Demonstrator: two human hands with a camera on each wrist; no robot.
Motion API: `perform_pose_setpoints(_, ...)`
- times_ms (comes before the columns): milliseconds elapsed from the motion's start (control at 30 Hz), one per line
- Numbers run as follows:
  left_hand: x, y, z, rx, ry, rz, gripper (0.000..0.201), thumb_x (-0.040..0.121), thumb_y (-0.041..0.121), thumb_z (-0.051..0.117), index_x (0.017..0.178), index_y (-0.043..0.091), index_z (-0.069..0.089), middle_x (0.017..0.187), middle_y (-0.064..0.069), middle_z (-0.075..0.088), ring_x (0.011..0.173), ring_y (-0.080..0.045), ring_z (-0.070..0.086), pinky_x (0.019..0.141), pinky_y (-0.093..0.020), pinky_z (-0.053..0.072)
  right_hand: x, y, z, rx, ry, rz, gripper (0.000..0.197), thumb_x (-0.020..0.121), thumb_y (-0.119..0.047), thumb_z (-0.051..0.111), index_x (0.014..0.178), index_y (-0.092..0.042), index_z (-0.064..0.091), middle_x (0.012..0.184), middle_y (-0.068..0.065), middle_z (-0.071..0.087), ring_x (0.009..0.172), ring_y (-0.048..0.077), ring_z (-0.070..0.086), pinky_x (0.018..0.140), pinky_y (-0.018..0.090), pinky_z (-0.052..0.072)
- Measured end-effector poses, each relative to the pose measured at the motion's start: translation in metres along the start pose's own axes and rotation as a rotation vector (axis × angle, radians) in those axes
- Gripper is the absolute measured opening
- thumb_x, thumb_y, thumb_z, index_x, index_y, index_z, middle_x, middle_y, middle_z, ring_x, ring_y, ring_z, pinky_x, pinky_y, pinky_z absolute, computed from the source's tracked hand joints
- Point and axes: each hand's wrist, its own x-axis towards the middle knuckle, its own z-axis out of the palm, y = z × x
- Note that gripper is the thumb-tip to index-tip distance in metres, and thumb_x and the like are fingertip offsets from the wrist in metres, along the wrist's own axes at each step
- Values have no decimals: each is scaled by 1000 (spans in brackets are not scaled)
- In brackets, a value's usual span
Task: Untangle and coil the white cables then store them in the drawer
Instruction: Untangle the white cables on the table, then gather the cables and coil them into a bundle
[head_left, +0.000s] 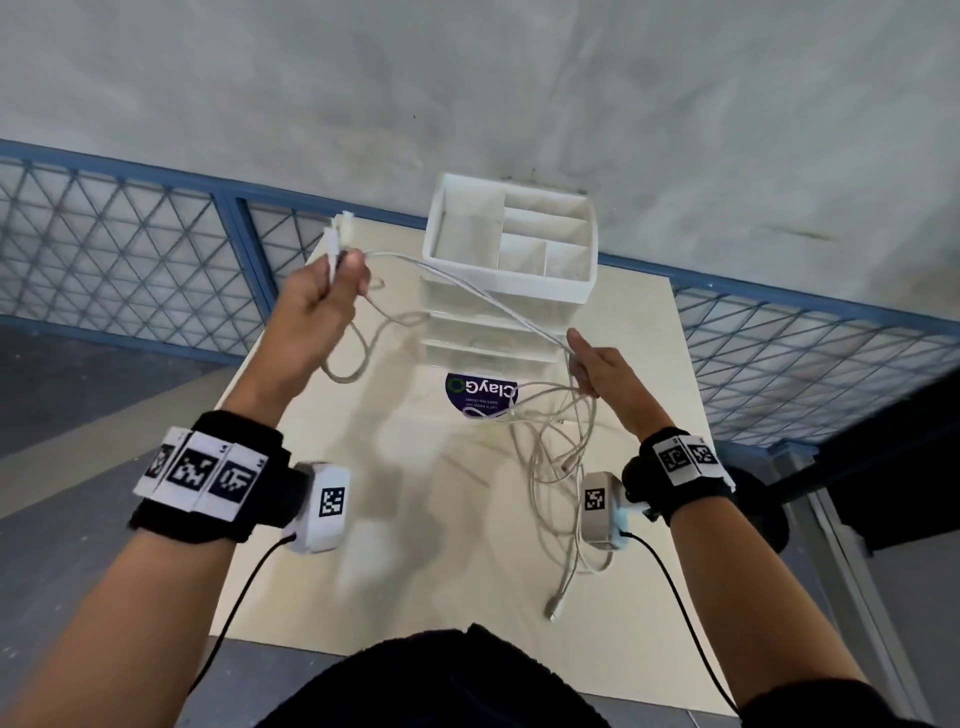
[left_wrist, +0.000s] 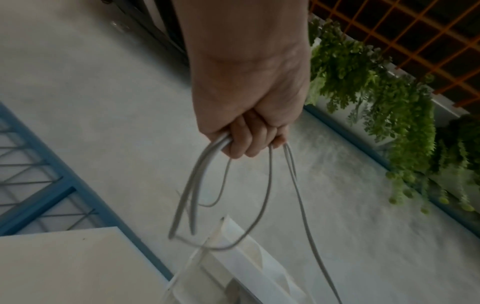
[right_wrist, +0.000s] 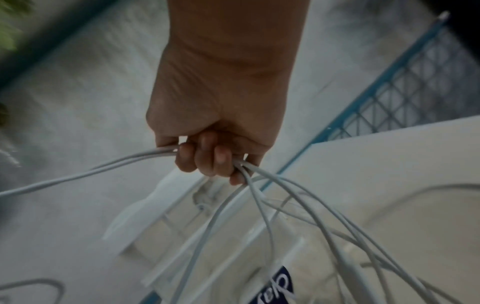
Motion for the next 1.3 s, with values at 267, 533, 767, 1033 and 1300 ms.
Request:
perform_pose_setpoints(267,-7,-47,-9,487,86,-182,40,98,36,38,66,15,50,58,3,48,67,-20,50,66,-28,34,5,-26,-4,172,76,-192,45,97,-46,37,60,-20,36,56,-7,26,54,13,23,57,28,24)
perform_pose_setpoints(533,-29,-78,-15,638,-155,-304,41,98,35,37,76,4,54,78,-13,57,79,-29,51,71,-30,32,-13,-67,-41,-138,134,-213,34,86,-41,62,72,-11,70,42,-11,30,47,11,25,44,16,23)
perform_pose_setpoints(767,-48,-91,-25,598,-701,-384,33,95,34,44,82,11,65,77,0,57,78,-17,47,70,-20,36,-67,28,-53,-380,76,176,49,84,-53,57,59,-14,72,32,-7,36,38,8,36,44,15,28)
perform_pose_setpoints(1033,-84,-93,33,873,-1225,-476,36,98,35,35,71,14,47,67,5,46,66,-11,43,64,-16,33,-143,141,-31,-509,-115,469,43,88,-43,59,50,-21,61,55,1,50,50,13,41,52,24,33)
perform_pose_setpoints(1300,-104,-90,66,1043,-1176,-365,39,99,38,32,74,12,46,72,-3,50,78,-23,49,71,-31,35,-146,179,11,-609,165,364,22,87,-30,61,82,-9,63,86,11,62,86,29,56,81,38,39)
